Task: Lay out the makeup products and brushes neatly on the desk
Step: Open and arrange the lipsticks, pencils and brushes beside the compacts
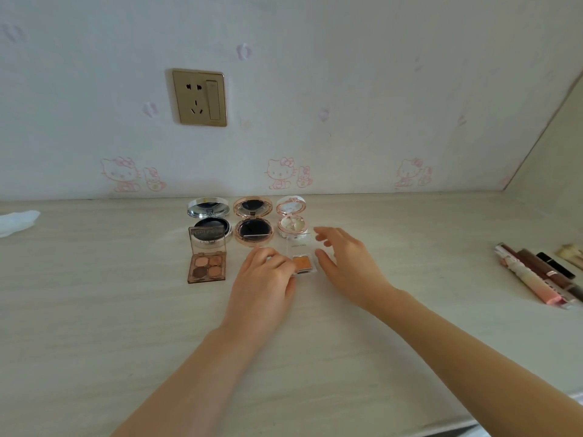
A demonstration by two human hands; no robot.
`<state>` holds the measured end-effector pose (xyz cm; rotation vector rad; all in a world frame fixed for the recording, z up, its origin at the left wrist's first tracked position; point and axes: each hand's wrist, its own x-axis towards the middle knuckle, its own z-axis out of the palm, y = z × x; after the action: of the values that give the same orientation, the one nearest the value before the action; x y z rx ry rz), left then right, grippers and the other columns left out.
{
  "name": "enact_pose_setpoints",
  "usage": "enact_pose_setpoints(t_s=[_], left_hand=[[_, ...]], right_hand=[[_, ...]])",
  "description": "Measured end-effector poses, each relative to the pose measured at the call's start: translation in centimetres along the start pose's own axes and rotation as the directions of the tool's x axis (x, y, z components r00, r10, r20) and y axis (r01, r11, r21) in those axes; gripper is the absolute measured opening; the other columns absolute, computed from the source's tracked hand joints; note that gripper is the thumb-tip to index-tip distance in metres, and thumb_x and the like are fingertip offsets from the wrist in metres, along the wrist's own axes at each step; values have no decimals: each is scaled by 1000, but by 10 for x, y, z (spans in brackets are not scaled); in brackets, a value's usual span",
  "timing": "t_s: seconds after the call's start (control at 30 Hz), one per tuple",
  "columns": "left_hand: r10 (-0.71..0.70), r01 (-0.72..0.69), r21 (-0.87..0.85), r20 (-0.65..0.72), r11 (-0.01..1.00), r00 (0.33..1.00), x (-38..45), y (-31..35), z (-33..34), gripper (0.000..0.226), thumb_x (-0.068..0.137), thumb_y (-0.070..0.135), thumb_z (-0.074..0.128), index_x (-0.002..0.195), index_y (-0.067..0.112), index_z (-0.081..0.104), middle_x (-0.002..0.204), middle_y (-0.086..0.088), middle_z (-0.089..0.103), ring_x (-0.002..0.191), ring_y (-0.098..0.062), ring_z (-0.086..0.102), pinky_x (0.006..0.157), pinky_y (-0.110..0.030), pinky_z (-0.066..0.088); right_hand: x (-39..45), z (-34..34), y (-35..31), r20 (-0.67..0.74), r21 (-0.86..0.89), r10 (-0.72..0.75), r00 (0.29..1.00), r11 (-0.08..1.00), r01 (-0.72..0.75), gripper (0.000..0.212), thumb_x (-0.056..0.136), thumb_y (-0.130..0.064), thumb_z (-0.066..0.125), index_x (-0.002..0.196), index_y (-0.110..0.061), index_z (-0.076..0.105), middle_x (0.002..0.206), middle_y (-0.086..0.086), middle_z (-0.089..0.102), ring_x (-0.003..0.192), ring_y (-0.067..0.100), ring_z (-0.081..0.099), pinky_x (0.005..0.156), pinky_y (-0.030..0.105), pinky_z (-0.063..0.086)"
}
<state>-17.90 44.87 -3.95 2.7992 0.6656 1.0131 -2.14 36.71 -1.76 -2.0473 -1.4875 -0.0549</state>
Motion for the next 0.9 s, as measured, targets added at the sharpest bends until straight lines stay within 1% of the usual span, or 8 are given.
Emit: enact_pose_setpoints(t_s=[0.1, 0.17, 0.23, 0.3, 0.37, 0.57, 0.67, 0.9], left_hand=[[16, -15, 9, -25, 1000, 1000, 0, -1, 3, 10, 79, 15, 66, 85, 15, 74, 85, 9, 70, 95, -19, 55, 91, -33, 46], [20, -19, 17, -36, 1000, 999, -1, -2, 5, 10, 76, 13, 71, 85, 16, 75, 85, 10, 70, 94, -18, 54, 91, -33, 47], [14, -13, 22, -41, 1000, 999, -1, -3, 5, 12, 73, 12, 75, 85, 16, 76, 86, 10, 71, 95, -17, 53, 91, -34, 47], [17, -16, 29, -44, 999, 999, -1, -3, 5, 15, 71, 11, 76, 86, 16, 76, 88, 9, 71, 96, -16, 51, 91, -33, 46], [17, -16, 36, -39, 999, 999, -1, -2, 5, 19, 70, 11, 77, 88, 16, 76, 90, 9, 71, 96, -18, 53, 91, -34, 46], [-7, 7, 23, -8, 1000, 1000, -1, 0, 3, 23, 69, 9, 77, 91, 16, 76, 91, 9, 71, 95, -19, 57, 90, -29, 44], [-14, 14, 12, 16, 1000, 1000, 0, 0, 1, 24, 70, 9, 76, 93, 15, 76, 93, 9, 71, 97, -19, 57, 88, -32, 49], [-9, 10, -18, 17, 1000, 1000, 0, 2, -2, 31, 71, 4, 72, 100, 14, 73, 100, 6, 69, 101, -20, 58, 87, -36, 52]], right_hand=[[-22, -1, -1, 68, -41, -2, 998, 999, 5, 36, 94, -20, 52, 129, -13, 53, 125, 2, 58, 114, 22, 55, 91, 37, 46], [-33, -3, -4, 83, -65, -31, 996, 997, 36, 36, 94, -21, 51, 129, -16, 52, 126, 0, 57, 115, 21, 53, 91, 38, 47], [-39, -3, -7, 97, -74, -52, 994, 995, 60, 36, 94, -21, 50, 129, -17, 52, 126, 0, 56, 115, 21, 52, 91, 36, 46], [-42, -2, -8, 110, -94, -61, 992, 993, 71, 37, 94, -22, 49, 131, -16, 51, 128, 0, 55, 118, 20, 50, 94, 30, 43], [-42, 0, -7, 106, -105, -62, 992, 992, 73, 38, 94, -23, 49, 131, -15, 51, 129, 0, 55, 119, 19, 49, 95, 26, 40], [-43, 3, -5, 85, -111, -84, 993, 989, 93, 38, 93, -22, 51, 129, -12, 54, 127, 3, 56, 119, 20, 51, 98, 28, 42], [-43, 2, -5, 89, -111, -84, 992, 989, 94, 39, 93, -22, 49, 131, -13, 53, 129, 2, 55, 120, 20, 50, 99, 29, 42], [-49, -8, -5, 108, -90, -55, 993, 994, 65, 42, 95, -22, 48, 136, -15, 46, 136, -1, 48, 126, 17, 44, 102, 29, 40]])
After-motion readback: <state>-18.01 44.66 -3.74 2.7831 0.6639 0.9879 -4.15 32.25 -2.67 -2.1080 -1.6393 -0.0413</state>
